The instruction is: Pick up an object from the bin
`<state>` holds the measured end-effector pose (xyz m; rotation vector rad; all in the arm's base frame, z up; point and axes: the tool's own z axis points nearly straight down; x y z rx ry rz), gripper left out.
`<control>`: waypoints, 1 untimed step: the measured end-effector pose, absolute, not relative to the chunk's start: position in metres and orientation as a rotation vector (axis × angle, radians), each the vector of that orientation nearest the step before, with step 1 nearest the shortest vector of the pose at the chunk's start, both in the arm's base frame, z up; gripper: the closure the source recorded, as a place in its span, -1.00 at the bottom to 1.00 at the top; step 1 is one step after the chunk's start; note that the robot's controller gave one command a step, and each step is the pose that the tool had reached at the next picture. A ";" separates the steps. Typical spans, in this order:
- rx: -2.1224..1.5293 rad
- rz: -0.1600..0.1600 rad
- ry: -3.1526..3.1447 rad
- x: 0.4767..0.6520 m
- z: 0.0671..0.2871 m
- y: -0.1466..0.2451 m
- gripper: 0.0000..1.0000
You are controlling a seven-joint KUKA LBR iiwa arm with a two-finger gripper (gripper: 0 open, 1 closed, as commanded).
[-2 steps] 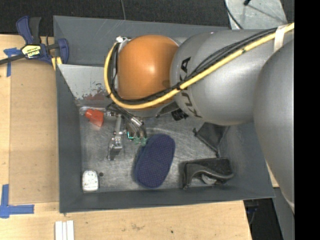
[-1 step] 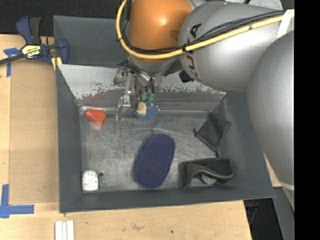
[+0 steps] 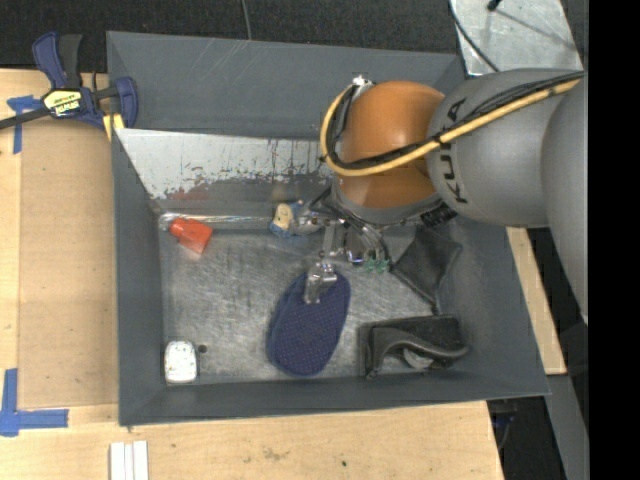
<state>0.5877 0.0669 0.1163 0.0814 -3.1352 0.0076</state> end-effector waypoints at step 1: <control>0.324 -0.012 -3.144 0.562 0.079 0.027 -1.00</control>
Offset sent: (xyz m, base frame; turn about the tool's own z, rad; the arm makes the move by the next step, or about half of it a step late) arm -0.0324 -0.0451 -0.0463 -0.1569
